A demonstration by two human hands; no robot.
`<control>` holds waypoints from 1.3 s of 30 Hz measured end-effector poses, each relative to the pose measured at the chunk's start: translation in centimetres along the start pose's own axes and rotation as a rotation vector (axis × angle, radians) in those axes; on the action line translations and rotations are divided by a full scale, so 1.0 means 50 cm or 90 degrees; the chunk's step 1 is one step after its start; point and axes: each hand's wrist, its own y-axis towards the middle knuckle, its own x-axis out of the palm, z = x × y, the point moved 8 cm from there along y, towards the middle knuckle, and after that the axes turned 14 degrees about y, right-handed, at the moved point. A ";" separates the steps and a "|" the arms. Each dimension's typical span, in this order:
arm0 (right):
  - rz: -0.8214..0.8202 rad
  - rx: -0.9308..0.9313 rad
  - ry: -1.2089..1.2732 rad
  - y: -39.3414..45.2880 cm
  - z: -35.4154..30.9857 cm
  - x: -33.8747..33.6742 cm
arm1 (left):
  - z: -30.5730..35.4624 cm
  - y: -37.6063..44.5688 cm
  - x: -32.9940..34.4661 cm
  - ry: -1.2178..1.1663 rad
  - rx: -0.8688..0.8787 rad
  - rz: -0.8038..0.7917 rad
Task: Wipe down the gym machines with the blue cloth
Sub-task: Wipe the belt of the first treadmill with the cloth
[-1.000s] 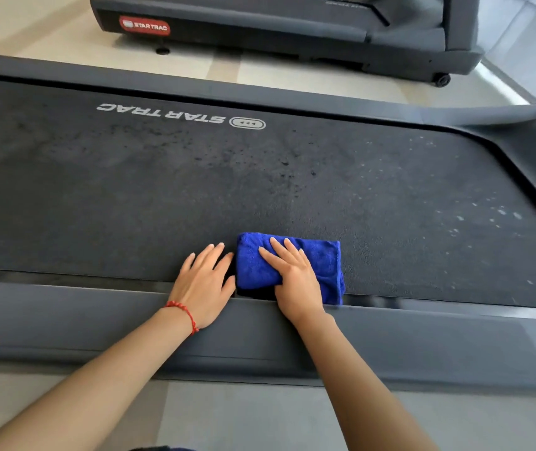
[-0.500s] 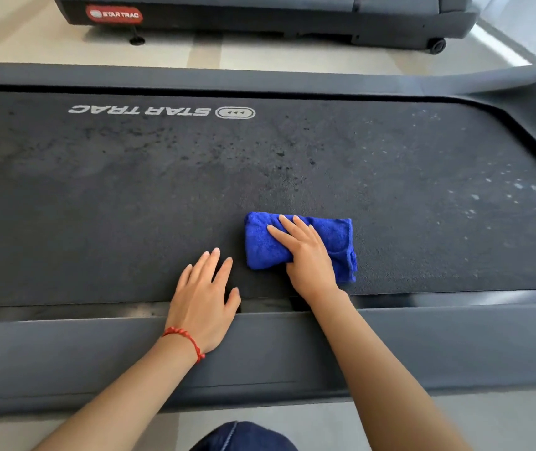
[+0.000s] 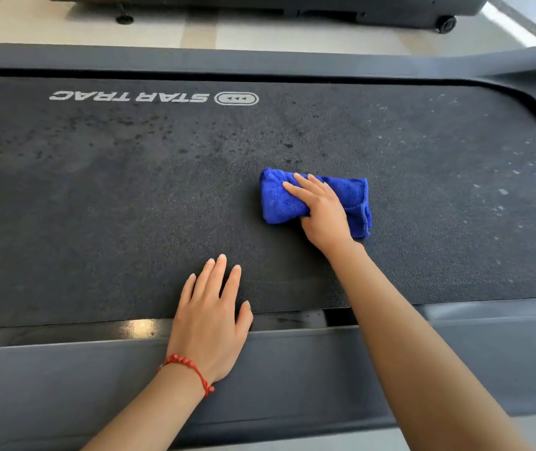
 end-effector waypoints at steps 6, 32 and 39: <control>0.011 0.008 -0.011 0.083 0.030 -0.004 | -0.001 -0.001 0.001 0.004 -0.004 0.004; -0.047 0.004 0.007 -0.083 -0.034 -0.001 | 0.000 0.002 -0.004 -0.027 0.008 0.018; -0.061 -0.006 0.027 -0.169 -0.056 -0.002 | 0.000 -0.002 -0.002 -0.039 0.001 0.014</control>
